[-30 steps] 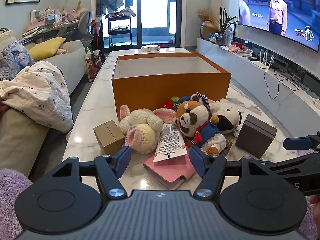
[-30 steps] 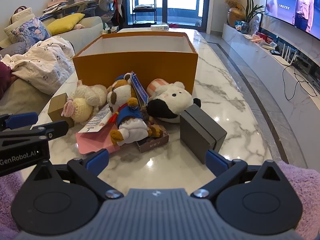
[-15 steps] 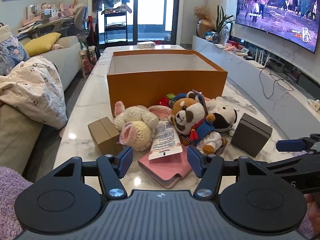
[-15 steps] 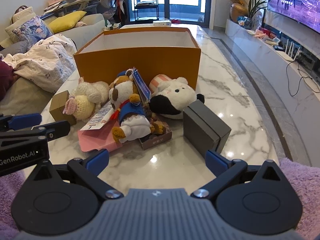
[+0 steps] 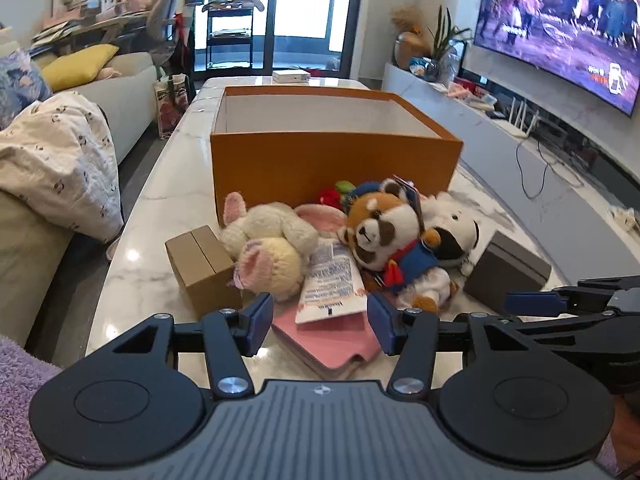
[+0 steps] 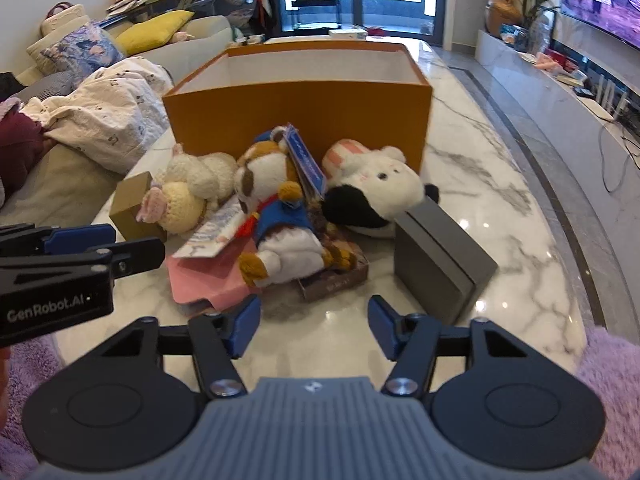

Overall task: Organize objects
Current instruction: 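Move both grippers toward the plush toy pile in front of the box, then grasp the cream knitted bunny with left gripper while right gripper grasps the red panda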

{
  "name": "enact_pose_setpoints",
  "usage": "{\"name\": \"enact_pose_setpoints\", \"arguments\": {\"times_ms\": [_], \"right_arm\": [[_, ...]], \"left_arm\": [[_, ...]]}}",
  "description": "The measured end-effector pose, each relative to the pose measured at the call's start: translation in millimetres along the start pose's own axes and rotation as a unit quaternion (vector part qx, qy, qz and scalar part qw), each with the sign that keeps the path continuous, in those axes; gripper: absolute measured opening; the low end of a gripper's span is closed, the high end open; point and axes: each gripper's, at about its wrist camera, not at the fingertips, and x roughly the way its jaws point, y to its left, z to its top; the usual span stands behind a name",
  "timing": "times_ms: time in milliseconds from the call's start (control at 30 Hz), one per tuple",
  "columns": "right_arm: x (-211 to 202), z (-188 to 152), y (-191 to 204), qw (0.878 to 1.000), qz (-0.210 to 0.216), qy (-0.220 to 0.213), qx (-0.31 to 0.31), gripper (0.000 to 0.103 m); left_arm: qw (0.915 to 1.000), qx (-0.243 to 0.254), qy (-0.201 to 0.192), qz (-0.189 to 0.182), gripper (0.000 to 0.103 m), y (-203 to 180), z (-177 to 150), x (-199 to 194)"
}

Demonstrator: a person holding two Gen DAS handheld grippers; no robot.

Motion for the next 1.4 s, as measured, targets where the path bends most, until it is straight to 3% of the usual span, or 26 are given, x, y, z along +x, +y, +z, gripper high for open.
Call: {"name": "enact_pose_setpoints", "arguments": {"times_ms": [67,200,333,600,667,1000,1167,1300,1400], "right_arm": [[4,7,0,1.0,0.006,-0.003,-0.002,0.049],[12,22,-2,1.0,0.019,-0.002,0.004,0.046],[22,37,0,1.0,0.027,0.004,-0.005,0.046],[52,63,-2,0.998,0.052,0.039,0.009,0.046],[59,68,-2,0.997,0.058,0.046,0.009,0.047],[90,79,-4,0.993,0.087,0.083,0.017,0.05],[99,80,-15,0.987,0.118,0.1,0.04,0.044],[104,79,-22,0.983,0.135,0.11,0.061,0.044],[109,78,-22,0.981,0.138,0.12,0.067,0.044]], "left_arm": [[1.0,-0.003,0.001,-0.009,0.061,3,4,2],[0.9997,0.007,-0.002,-0.023,0.061,4,13,8],[0.9994,0.033,-0.003,-0.013,0.061,5,29,15],[0.9972,0.066,0.032,0.013,0.062,14,55,42],[0.995,0.088,0.042,0.021,0.069,13,59,51],[0.9845,0.127,0.119,0.017,0.074,12,70,101],[0.976,0.167,0.137,0.026,0.085,4,68,113],[0.97,0.188,0.146,0.048,0.087,-1,60,122],[0.9711,0.178,0.146,0.061,0.085,1,60,127]]}}
